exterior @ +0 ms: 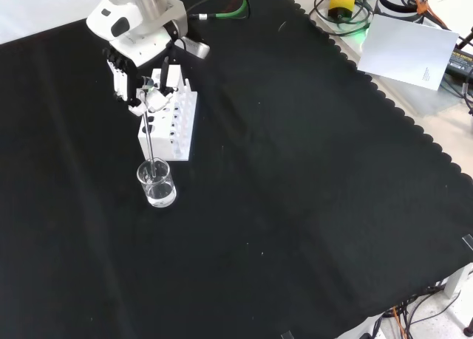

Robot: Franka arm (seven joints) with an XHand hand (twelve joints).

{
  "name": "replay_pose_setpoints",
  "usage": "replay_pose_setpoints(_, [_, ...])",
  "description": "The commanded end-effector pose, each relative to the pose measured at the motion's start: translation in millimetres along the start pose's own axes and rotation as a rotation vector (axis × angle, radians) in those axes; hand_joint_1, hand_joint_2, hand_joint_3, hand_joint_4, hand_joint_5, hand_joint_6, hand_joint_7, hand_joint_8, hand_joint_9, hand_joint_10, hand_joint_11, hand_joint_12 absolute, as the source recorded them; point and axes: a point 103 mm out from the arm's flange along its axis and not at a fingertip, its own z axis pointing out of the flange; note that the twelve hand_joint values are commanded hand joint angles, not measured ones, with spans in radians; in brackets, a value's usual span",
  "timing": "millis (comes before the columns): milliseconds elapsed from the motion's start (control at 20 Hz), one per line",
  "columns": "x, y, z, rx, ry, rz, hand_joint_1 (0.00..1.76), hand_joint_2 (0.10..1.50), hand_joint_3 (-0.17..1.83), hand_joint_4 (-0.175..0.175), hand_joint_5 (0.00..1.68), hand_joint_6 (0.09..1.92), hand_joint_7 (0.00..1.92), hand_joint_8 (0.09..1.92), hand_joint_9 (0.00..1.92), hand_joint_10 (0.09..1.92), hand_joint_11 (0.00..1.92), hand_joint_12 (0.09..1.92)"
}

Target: Stir in the beaker to the left of the white test tube rack with the glass rod.

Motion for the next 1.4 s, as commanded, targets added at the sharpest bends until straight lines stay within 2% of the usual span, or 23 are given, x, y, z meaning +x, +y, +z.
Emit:
replay_pose_setpoints(50, [10, -8, 8, 0.020, 0.009, -0.005, 1.31, 0.68, 0.73, -0.175, 1.21, 0.54, 1.16, 1.19, 1.68, 0.84, 1.57, 0.76])
replay_pose_setpoints(350, [34, -7, 17, 0.048, 0.012, -0.026, 1.31, 0.68, 0.73, -0.175, 1.20, 0.54, 1.16, 1.19, 1.68, 0.84, 1.57, 0.76])
replay_pose_setpoints(600, [38, 2, 21, 0.040, 0.036, -0.035, 1.31, 0.68, 0.73, -0.175, 1.20, 0.54, 1.16, 1.19, 1.68, 0.84, 1.57, 0.76])
replay_pose_setpoints(850, [31, 12, 23, 0.028, 0.033, -0.024, 1.31, 0.68, 0.73, -0.175, 1.20, 0.54, 1.16, 1.19, 1.68, 0.84, 1.57, 0.76])
replay_pose_setpoints(950, [18, 19, 25, 0.051, 0.065, -0.016, 1.31, 0.68, 0.73, -0.175, 1.20, 0.54, 1.16, 1.19, 1.68, 0.84, 1.57, 0.76])
replay_pose_setpoints(1050, [5, 25, 25, 0.052, 0.068, -0.010, 1.31, 0.68, 0.73, -0.175, 1.20, 0.54, 1.16, 1.19, 1.68, 0.84, 1.57, 0.76])
replay_pose_setpoints(1400, [-16, 12, 16, 0.029, 0.029, 0.023, 1.31, 0.68, 0.72, -0.175, 1.20, 0.54, 1.16, 1.19, 1.68, 0.84, 1.57, 0.76])
